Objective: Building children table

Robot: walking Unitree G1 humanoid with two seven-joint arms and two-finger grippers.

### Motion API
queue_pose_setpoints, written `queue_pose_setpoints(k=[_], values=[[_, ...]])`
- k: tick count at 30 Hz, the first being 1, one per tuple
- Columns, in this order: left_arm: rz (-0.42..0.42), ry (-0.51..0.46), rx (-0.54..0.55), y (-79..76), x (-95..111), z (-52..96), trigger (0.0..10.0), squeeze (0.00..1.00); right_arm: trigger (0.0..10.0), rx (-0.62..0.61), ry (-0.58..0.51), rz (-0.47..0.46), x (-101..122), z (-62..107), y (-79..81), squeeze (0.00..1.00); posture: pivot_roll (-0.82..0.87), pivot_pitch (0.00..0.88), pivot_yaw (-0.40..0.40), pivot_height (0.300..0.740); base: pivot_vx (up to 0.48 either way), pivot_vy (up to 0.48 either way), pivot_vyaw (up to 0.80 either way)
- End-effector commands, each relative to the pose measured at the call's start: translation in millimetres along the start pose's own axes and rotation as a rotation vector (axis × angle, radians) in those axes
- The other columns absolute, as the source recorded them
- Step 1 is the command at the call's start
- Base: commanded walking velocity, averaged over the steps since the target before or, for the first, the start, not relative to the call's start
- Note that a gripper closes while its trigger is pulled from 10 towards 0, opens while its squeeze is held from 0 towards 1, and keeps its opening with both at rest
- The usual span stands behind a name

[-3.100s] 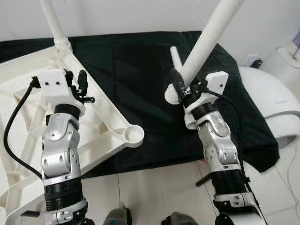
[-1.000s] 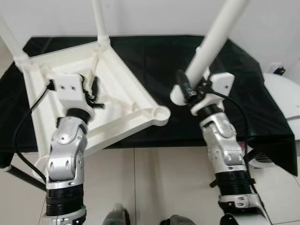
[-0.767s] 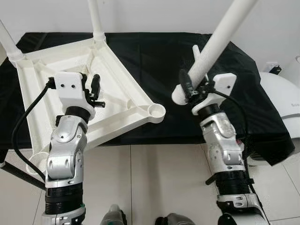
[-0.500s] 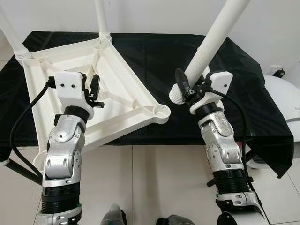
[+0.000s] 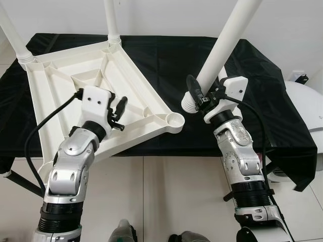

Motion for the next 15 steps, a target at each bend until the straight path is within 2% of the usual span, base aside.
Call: queue_pose_setpoints(k=[1,2,4,5,10,15], values=[[0.001,0.032,-0.07,-11.3,-6,0.8,10.0,0.0,10.0,-0.001,0.011,0.005,-1,1.6,-2.0,0.0,-0.01,0.124,-0.03,0.74,0.0,0.0,0.0],[0.001,0.032,-0.07,-11.3,-6,0.8,10.0,0.0,10.0,-0.001,0.011,0.005,-1,1.6,-2.0,0.0,-0.01,0.124,-0.03,0.74,0.0,0.0,0.0],[-0.01,0.069,-0.138,-25.2,-11,0.3,10.0,0.0,10.0,0.0,0.03,0.009,-3,2.0,-2.3,0.0,-0.01,0.124,-0.03,0.74,0.0,0.0,0.0],[-0.01,0.069,-0.138,-25.2,-11,0.3,10.0,0.0,10.0,0.0,0.03,0.009,-3,2.0,-2.3,0.0,-0.01,0.124,-0.03,0.74,0.0,0.0,0.0],[-0.07,0.157,-0.264,-46.2,-26,1.9,10.0,0.0,10.0,0.008,0.051,0.027,-7,2.8,-2.5,0.0,-0.01,0.126,-0.026,0.74,0.0,0.0,0.0],[-0.09,0.188,-0.321,-52.8,-32,4.7,10.0,0.0,10.0,0.008,0.056,0.036,-7,3.2,-4.4,0.0,-0.02,0.126,-0.022,0.74,0.0,0.0,0.0]])
Point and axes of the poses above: a point about 5 cm out from each wrist's last joint towards the gripper, its own z axis pointing back from the gripper into the wrist, its own x axis along the axis of the wrist's last joint, y = z × x, the point moved 6 cm from there along -z, pointing out of the wrist towards the gripper, and after that the axes turned 5 degrees about z, right-handed, at the moved point
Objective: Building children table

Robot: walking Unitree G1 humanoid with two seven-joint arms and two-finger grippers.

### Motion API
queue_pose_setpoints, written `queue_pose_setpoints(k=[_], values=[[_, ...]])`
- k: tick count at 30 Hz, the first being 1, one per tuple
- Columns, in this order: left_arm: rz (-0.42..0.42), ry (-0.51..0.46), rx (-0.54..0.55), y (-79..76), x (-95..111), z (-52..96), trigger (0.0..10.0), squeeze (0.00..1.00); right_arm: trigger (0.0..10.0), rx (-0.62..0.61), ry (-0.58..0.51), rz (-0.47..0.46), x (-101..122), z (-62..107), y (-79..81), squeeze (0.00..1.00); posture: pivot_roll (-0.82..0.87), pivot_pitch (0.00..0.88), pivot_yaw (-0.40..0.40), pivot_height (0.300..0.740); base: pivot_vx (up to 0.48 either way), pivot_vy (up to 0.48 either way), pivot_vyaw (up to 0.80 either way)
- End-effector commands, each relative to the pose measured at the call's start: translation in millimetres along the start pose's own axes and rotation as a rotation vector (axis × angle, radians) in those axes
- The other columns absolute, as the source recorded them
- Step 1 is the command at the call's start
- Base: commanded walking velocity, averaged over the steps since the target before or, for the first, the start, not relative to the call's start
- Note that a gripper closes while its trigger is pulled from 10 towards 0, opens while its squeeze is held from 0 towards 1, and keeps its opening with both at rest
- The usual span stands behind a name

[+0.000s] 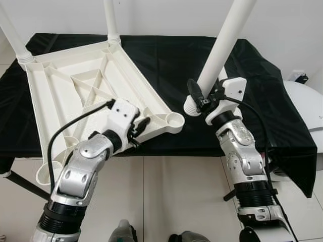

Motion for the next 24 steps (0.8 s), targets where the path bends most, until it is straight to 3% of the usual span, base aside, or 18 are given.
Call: queue_pose_setpoints(k=[1,4,10,24], values=[[-0.032,0.043,-0.082,-11.6,-9,0.5,10.0,0.0,10.0,0.001,0.008,0.014,-1,2.0,-1.5,0.0,-0.02,0.126,-0.022,0.74,0.0,0.0,0.0],[-0.112,0.072,-0.153,-20.9,-14,-0.1,10.0,0.0,10.0,-0.005,0.013,0.026,-1,2.3,-4.8,0.0,-0.02,0.131,-0.012,0.74,0.0,0.0,0.0],[-0.155,0.118,-0.194,-24.0,-23,-1.3,10.0,0.0,10.0,-0.014,0.011,0.036,1,2.2,-7.7,0.0,-0.02,0.138,-0.002,0.74,0.0,0.0,0.0],[-0.248,0.163,-0.185,-7.1,-28,-19.4,10.0,0.0,10.0,-0.018,0.011,0.034,3,4.9,-6.5,0.0,-0.03,0.159,0.013,0.74,0.0,0.0,0.0]])
Point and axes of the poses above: a point about 5 cm out from each wrist's last joint towards the gripper, its own z axis pointing back from the gripper into the wrist, its own x axis along the axis of the wrist's last joint, y = z × x, the point moved 6 cm from there along -z, pointing out of the wrist towards the gripper, and after that the axes turned 5 degrees about z, right-handed, at the moved point
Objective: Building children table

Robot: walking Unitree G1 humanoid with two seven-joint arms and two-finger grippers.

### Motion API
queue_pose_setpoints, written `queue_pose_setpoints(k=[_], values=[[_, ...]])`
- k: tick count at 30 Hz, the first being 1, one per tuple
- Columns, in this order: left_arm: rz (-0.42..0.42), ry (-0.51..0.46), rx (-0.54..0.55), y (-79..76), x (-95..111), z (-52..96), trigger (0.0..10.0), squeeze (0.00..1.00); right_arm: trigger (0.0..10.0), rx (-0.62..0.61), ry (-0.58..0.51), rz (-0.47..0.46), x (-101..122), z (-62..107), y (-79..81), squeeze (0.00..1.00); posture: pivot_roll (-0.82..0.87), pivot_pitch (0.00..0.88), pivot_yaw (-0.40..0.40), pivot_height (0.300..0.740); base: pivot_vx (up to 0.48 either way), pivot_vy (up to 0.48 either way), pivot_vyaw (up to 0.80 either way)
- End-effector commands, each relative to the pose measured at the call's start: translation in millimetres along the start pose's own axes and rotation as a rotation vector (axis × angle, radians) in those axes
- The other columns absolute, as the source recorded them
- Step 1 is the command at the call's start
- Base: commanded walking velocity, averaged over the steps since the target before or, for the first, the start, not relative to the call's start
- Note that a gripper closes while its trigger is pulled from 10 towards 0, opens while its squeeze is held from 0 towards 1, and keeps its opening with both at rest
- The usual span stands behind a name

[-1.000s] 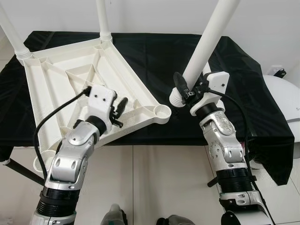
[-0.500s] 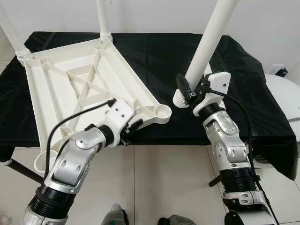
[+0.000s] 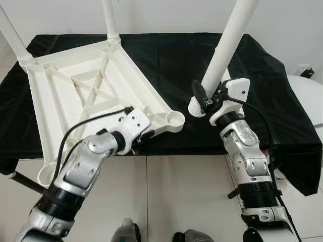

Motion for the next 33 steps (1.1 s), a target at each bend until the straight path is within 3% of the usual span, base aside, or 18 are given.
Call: queue_pose_setpoints(k=[1,11,14,21,33], values=[[-0.016,0.023,-0.019,-2.3,-6,-0.5,10.0,0.0,10.0,0.002,-0.008,0.008,3,1.3,0.8,0.0,-0.03,0.159,0.013,0.74,0.0,0.0,0.0],[-0.022,0.085,-0.084,-14.7,-24,-4.0,10.0,0.0,10.0,0.003,0.006,-0.003,5,3.5,0.0,0.0,-0.04,0.18,0.016,0.74,0.0,0.0,0.0],[-0.063,0.096,-0.107,-19.2,-28,-5.9,10.0,0.0,10.0,-0.002,0.013,0.003,6,4.1,-2.1,0.0,-0.04,0.185,0.015,0.74,0.0,0.0,0.0],[-0.047,0.066,-0.131,-19.6,-16,-6.4,10.0,0.0,10.0,-0.001,0.016,0.012,7,6.2,-2.3,0.0,-0.05,0.189,0.018,0.74,0.0,0.0,0.0],[-0.026,0.067,-0.146,-25.9,-19,-9.1,10.0,0.0,10.0,0.038,0.01,0.009,9,7.4,4.0,0.0,-0.05,0.183,0.009,0.74,0.0,0.0,0.0]])
Point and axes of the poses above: a point about 5 cm out from each wrist's last joint towards the gripper, its own z axis pointing back from the gripper into the wrist, its own x axis along the axis of the wrist's last joint, y = z × x, the point moved 6 cm from there along -z, pointing out of the wrist towards the gripper, and after that the axes turned 5 degrees about z, right-handed, at the moved point
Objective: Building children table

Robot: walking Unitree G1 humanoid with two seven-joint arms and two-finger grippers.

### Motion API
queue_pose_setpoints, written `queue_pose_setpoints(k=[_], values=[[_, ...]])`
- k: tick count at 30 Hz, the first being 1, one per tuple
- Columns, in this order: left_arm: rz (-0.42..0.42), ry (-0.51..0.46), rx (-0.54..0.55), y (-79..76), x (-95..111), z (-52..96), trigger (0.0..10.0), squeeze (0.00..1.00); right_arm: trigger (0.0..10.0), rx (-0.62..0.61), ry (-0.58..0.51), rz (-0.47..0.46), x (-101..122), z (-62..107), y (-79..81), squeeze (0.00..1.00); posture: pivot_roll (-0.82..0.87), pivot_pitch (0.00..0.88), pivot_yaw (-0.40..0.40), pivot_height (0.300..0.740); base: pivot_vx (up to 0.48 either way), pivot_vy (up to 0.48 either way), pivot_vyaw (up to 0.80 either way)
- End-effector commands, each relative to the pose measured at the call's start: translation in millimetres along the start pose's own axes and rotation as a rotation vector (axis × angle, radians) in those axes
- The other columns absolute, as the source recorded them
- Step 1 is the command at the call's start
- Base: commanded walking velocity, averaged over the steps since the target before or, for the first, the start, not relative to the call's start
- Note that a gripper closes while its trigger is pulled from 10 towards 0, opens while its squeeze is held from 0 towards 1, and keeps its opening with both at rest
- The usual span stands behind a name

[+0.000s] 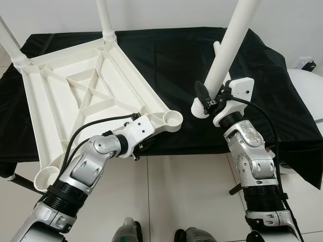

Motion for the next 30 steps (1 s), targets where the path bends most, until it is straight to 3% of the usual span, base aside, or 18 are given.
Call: queue_pose_setpoints(k=[1,3,4,5,6,8,9,10,12,13,15,16,17,19,20,30], values=[[0.021,-0.003,-0.024,-7.0,-2,0.2,10.0,0.0,10.0,0.034,-0.012,-0.003,4,1.2,5.7,0.0,-0.05,0.183,0.003,0.74,0.0,0.0,0.0],[0.028,-0.006,-0.029,-8.5,-2,0.6,10.0,0.0,10.0,0.04,-0.013,-0.004,4,0.9,6.6,0.0,-0.05,0.183,0.003,0.74,0.0,0.0,0.0],[0.036,-0.009,-0.03,-9.4,-2,1.0,8.8,0.0,10.0,0.049,-0.013,-0.006,4,0.3,7.9,0.0,-0.04,0.183,0.0,0.74,0.0,0.0,0.0],[0.036,-0.009,-0.03,-9.4,-2,1.0,8.8,0.0,10.0,0.049,-0.013,-0.006,4,0.3,7.9,0.0,-0.04,0.183,0.0,0.74,0.0,0.0,0.0],[0.043,-0.015,-0.035,-10.8,-1,2.0,0.0,0.0,10.0,0.061,-0.014,-0.006,4,-0.7,9.5,0.0,-0.04,0.185,-0.004,0.74,0.0,0.0,0.0],[0.046,-0.017,-0.039,-12.1,-1,3.1,0.0,0.0,10.0,0.074,-0.016,-0.009,4,-1.7,11.1,0.0,-0.04,0.187,-0.006,0.74,0.0,0.0,0.0],[0.04,-0.012,-0.039,-12.6,-2,4.3,3.7,0.0,10.0,0.088,-0.02,-0.01,5,-2.9,12.7,0.0,-0.04,0.189,-0.008,0.74,0.0,0.0,0.0],[0.038,-0.006,-0.039,-12.8,-2,5.1,10.0,0.0,10.0,0.099,-0.023,-0.013,6,-3.7,13.9,0.0,-0.04,0.189,-0.008,0.74,0.0,0.0,0.0],[0.037,-0.003,-0.052,-15.0,-4,8.2,10.0,0.0,10.0,0.109,-0.024,-0.008,6,-5.2,14.2,0.0,-0.04,0.192,-0.009,0.74,0.0,0.0,0.0],[0.039,-0.005,-0.055,-15.3,-5,9.6,4.4,0.0,10.0,0.112,-0.024,-0.007,6,-5.8,13.8,0.0,-0.04,0.195,-0.009,0.74,0.0,0.0,0.0],[0.04,-0.006,-0.055,-15.4,-5,10.5,4.4,0.0,10.0,0.115,-0.023,-0.007,6,-6.1,13.5,0.0,-0.04,0.195,-0.009,0.74,0.0,0.0,0.0],[0.052,-0.007,-0.056,-15.3,-6,11.3,3.6,0.0,10.0,0.116,-0.024,-0.006,6,-6.5,12.9,0.0,-0.03,0.196,-0.01,0.74,0.0,0.0,0.0],[0.055,-0.009,-0.065,-16.4,-7,12.5,0.0,0.0,10.0,0.117,-0.025,-0.004,7,-6.8,12.3,0.0,-0.03,0.198,-0.01,0.74,0.0,0.0,0.0],[0.045,0.004,-0.06,-16.1,-9,13.5,0.0,0.0,10.0,0.118,-0.027,-0.003,7,-7.2,11.6,0.0,-0.03,0.199,-0.012,0.74,0.0,0.0,0.0],[0.046,0.019,-0.052,-14.6,-11,13.2,10.0,0.0,10.0,0.121,-0.028,-0.004,8,-7.4,11.7,0.0,-0.03,0.201,-0.01,0.74,0.0,0.0,0.0],[0.009,0.059,-0.071,-15.2,-17,16.5,10.0,0.0,10.0,0.218,-0.038,-0.07,6,-4.0,24.2,0.0,-0.04,0.203,-0.009,0.74,0.0,0.0,0.0]])
Point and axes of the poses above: a point about 5 cm out from each wrist's last joint towards the gripper, its own z axis pointing back from the gripper into the wrist, its own x axis along the axis of the wrist's last joint, y = z × x, the point moved 6 cm from there along -z, pointing out of the wrist towards the gripper, and after that the axes turned 5 degrees about z, right-handed, at the moved point
